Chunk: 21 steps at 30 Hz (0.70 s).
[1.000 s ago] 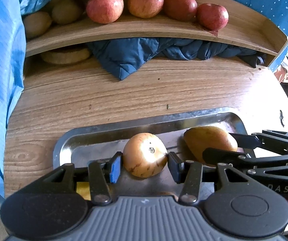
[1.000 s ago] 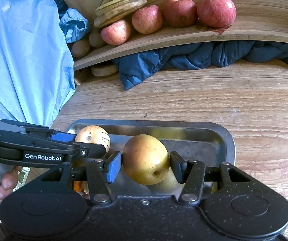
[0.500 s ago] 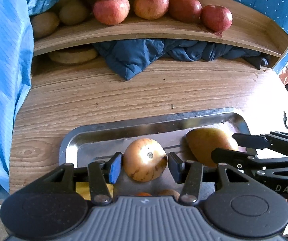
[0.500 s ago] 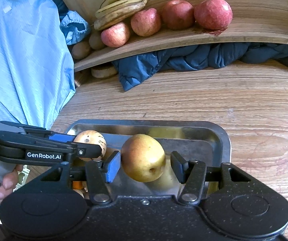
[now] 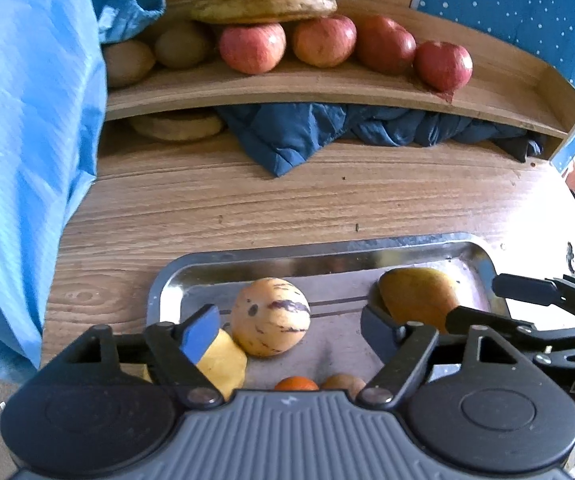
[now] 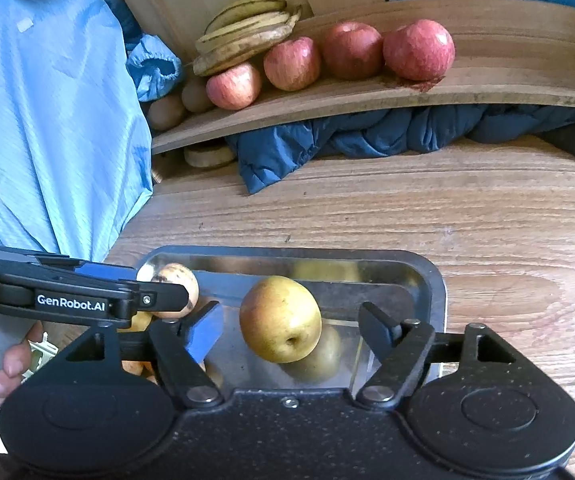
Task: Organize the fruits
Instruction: 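Open the left tool to drop the pepino while the right tool releases the pear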
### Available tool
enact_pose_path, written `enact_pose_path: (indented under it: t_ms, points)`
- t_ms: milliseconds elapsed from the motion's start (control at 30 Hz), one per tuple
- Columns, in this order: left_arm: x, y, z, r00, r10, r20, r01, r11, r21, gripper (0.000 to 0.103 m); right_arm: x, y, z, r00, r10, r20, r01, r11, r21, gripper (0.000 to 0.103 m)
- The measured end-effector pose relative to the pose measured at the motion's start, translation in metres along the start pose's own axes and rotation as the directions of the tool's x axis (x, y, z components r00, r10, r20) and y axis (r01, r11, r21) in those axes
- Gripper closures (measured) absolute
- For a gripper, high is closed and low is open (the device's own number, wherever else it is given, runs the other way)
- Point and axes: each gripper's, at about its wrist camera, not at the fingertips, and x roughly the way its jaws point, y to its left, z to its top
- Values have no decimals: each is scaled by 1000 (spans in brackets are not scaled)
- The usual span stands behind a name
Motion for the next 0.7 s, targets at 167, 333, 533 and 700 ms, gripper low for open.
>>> enact_pose_path:
  t_ms: [167, 333, 533, 700]
  points:
    - [-9, 3, -4, 998, 20, 63, -18, 1000, -23, 12, -12, 3, -2, 999, -17, 29, 17, 1000, -3, 19]
    - [-17, 5, -10, 993, 47, 104, -43, 998, -47, 3, -23, 5, -5, 997, -48, 68, 48, 999, 5, 10]
    - [-27, 7, -24, 980, 65, 186, -53, 996, -72, 1, -38, 8, -10, 991, -75, 107, 75, 997, 5, 4]
    - [-40, 9, -36, 972, 73, 223, -53, 994, -97, 1, -48, 13, -14, 987, -91, 135, 91, 996, 4, 2]
